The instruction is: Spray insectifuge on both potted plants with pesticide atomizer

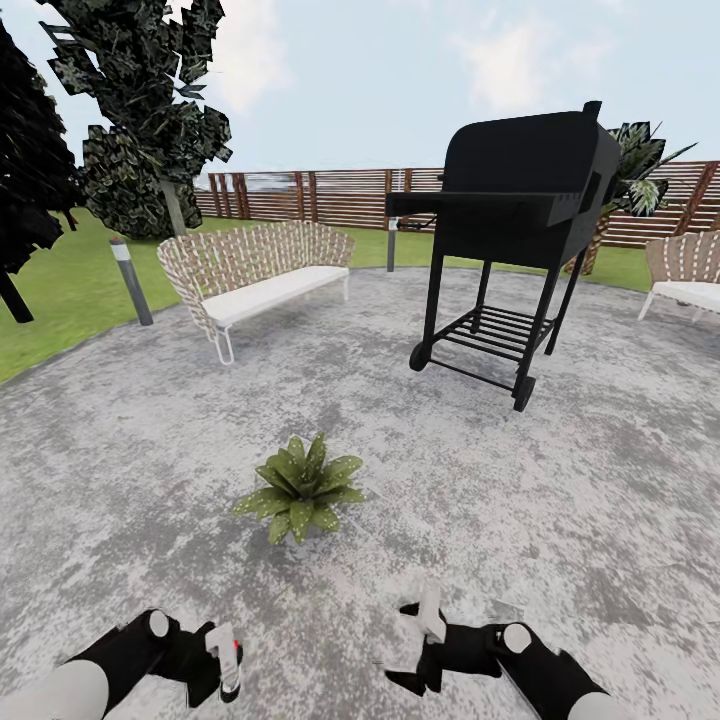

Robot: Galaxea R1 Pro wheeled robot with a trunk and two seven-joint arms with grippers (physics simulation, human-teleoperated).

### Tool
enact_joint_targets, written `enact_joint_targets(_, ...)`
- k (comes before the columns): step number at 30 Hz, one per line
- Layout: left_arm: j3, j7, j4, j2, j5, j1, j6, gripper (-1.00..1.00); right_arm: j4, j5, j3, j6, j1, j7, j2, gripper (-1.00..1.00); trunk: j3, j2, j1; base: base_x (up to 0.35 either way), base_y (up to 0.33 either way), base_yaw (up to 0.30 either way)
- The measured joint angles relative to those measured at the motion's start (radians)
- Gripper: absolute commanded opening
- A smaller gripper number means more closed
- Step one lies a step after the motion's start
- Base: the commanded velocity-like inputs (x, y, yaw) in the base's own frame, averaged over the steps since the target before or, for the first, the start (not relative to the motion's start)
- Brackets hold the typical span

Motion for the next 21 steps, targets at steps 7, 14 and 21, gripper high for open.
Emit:
enact_joint_targets(7, 0.028, 0.490, 0.101, -0.004, 0.622, 0.056, -0.078, -1.00, 0.274, -0.015, 0.002, -0.013, 0.005, -0.513, -0.031, 1.00, 0.000, 0.000, 0.000, 0.000, 0.000, 0.000)
enact_joint_targets(14, 0.030, 0.609, 0.208, -0.010, 0.815, 0.082, -0.181, -1.00, 0.289, -0.253, -0.005, -0.075, 0.033, -0.849, -0.021, 1.00, 0.000, 0.000, 0.000, 0.000, 0.000, 0.000)
enact_joint_targets(21, 0.028, 0.688, 0.232, -0.014, 0.981, 0.115, -0.201, -1.00, 0.296, -0.321, -0.007, -0.078, 0.035, -0.933, 0.043, 1.00, 0.000, 0.000, 0.000, 0.000, 0.000, 0.000)
